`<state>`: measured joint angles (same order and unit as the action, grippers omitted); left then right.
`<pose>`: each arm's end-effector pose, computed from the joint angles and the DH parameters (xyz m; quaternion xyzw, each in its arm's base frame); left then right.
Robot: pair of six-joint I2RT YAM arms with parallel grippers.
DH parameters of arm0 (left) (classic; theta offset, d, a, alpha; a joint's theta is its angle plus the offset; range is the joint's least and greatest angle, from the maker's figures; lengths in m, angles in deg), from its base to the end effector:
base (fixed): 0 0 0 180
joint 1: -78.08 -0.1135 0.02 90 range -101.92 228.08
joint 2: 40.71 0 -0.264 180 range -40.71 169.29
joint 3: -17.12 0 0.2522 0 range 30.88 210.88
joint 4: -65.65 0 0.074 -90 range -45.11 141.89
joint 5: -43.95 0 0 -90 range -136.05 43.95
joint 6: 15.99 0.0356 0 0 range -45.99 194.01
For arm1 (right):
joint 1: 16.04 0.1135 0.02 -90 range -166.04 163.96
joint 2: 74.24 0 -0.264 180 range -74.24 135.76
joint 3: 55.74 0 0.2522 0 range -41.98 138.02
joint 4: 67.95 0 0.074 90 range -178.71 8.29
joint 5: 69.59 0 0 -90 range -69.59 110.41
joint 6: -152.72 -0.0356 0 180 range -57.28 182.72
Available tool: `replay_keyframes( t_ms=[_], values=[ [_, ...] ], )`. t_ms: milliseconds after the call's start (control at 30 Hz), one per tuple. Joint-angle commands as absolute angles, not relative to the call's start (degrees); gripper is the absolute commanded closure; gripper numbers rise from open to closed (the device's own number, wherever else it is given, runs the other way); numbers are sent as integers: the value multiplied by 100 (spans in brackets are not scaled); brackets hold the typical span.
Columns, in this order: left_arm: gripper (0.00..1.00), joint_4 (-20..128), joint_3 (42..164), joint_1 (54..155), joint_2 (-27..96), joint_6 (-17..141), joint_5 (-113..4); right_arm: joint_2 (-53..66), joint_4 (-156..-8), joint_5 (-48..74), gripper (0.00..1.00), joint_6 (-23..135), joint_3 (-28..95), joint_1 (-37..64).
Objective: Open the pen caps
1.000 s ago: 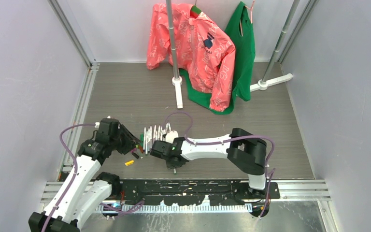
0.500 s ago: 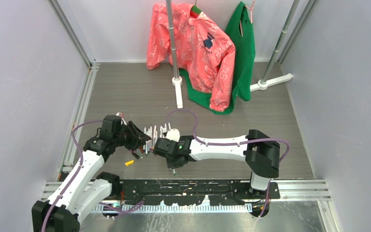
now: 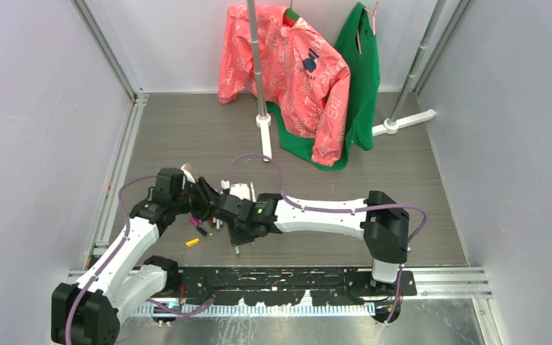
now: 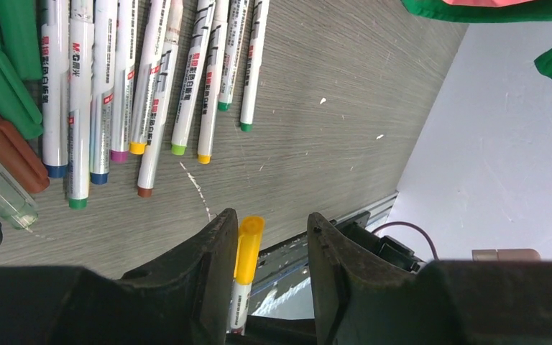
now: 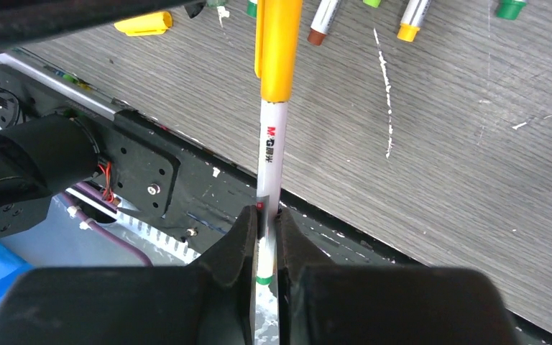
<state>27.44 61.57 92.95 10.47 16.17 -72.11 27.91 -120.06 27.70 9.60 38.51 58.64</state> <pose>0.1699 -0.0613 0.2148 -0.2492 0.8690 -0.3890 0.1772 0.1048 0.3653 0.2422 -0.1641 0.9501 0.2049 0.1687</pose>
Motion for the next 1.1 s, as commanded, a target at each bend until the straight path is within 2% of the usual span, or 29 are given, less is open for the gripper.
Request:
replay_keyframes(
  t_ms=[0,767,933,1067],
  values=[
    [59,3055,6143,9303,1036,1788,-7483,2883,-11917,2683,99,1087,4247,5901],
    [60,2930,5999,9302,917,1987,-7465,2909,-11924,2799,99,1048,4473,5881],
    [63,2979,5953,9304,915,1946,-7500,2921,-11910,2800,99,1050,4469,5864],
    [69,2984,5898,9303,859,1920,-7495,2921,-11858,2771,99,1050,4427,5841]
  ],
)
